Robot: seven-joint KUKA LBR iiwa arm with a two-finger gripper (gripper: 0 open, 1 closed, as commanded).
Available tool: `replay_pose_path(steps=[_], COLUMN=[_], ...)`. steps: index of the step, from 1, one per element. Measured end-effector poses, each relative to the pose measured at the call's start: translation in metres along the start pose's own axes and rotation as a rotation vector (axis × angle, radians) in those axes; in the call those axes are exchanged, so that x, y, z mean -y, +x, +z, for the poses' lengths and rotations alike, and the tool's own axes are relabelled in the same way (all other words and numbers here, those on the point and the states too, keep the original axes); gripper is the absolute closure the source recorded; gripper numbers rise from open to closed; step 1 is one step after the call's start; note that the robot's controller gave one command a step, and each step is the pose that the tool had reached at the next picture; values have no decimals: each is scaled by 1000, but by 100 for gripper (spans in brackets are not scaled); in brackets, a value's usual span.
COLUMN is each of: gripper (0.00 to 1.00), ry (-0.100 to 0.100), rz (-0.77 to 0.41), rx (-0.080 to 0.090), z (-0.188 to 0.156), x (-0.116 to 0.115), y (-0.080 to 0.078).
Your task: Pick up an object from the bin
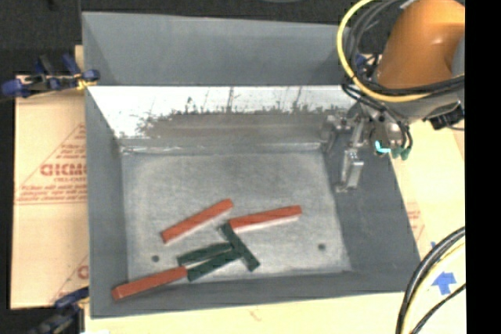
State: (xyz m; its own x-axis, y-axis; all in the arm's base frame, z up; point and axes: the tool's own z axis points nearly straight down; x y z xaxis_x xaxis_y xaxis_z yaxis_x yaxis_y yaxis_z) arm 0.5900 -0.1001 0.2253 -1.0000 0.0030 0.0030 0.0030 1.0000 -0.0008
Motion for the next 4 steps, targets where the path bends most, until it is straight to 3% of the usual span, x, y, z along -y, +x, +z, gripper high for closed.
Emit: replay_pose_path(steps=[1,2,3,4], gripper=[0,0,0,0], ry=[-2,-1,-1,-2], rz=[-350,-355,-253,-255], rx=[1,11,4,3], z=[158,123,124,157], x=[-71,-106,-95,-106], y=[31,38,41,43])
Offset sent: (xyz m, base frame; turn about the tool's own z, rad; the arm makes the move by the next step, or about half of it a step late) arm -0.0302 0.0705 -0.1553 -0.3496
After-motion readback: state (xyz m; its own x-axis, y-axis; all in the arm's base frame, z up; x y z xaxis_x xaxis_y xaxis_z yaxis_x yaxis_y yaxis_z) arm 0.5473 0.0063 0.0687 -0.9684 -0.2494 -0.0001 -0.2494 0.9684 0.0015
